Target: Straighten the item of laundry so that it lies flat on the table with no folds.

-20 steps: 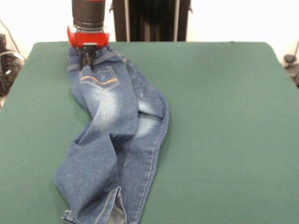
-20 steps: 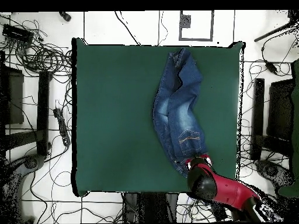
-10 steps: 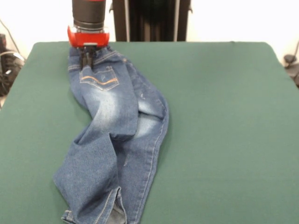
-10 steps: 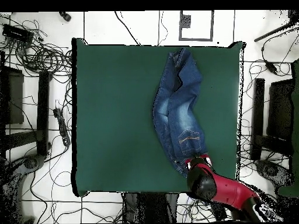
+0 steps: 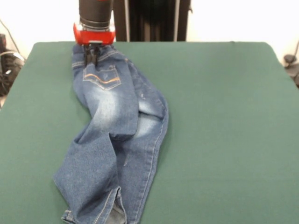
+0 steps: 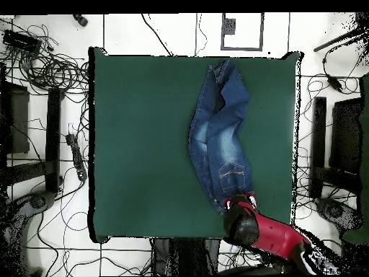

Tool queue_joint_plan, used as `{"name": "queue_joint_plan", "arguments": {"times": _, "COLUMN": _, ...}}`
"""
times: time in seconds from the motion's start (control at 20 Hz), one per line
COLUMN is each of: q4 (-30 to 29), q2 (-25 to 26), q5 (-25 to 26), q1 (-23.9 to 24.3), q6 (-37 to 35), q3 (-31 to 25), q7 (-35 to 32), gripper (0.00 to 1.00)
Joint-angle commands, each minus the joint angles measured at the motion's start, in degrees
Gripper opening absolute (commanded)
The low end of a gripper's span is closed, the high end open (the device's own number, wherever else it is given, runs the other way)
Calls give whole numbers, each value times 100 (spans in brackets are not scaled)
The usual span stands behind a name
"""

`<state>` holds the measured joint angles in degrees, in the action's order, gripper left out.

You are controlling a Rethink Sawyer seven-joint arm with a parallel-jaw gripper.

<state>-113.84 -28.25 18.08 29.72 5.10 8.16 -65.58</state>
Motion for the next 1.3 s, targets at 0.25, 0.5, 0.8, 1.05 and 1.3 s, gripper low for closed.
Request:
{"name": "queue_joint_plan", "arguments": {"times": 0.25, "q4": -1531, "q2": 195, "q5": -519, "q1": -520, "q6": 74, "q3": 146, "q7": -1981, "gripper": 0}}
{"name": "queue_joint_plan", "arguments": {"times": 0.5, "q4": -1818, "q2": 351, "q5": -707, "q1": -558, "q6": 466, "q3": 182, "q7": -2105, "gripper": 0}}
{"name": "queue_joint_plan", "arguments": {"times": 0.8, "q4": -2094, "q2": 569, "q5": -790, "q1": -448, "q6": 929, "q3": 129, "q7": -2161, "gripper": 0}}
{"name": "queue_joint_plan", "arguments": {"times": 1.05, "q4": -2029, "q2": 746, "q5": -672, "q1": -432, "q6": 1077, "q3": 16, "q7": -1986, "gripper": 0}}
{"name": "queue_joint_plan", "arguments": {"times": 1.3, "q4": -1981, "q2": 798, "q5": -580, "q1": -465, "q6": 1427, "q3": 76, "q7": -1941, "gripper": 100}}
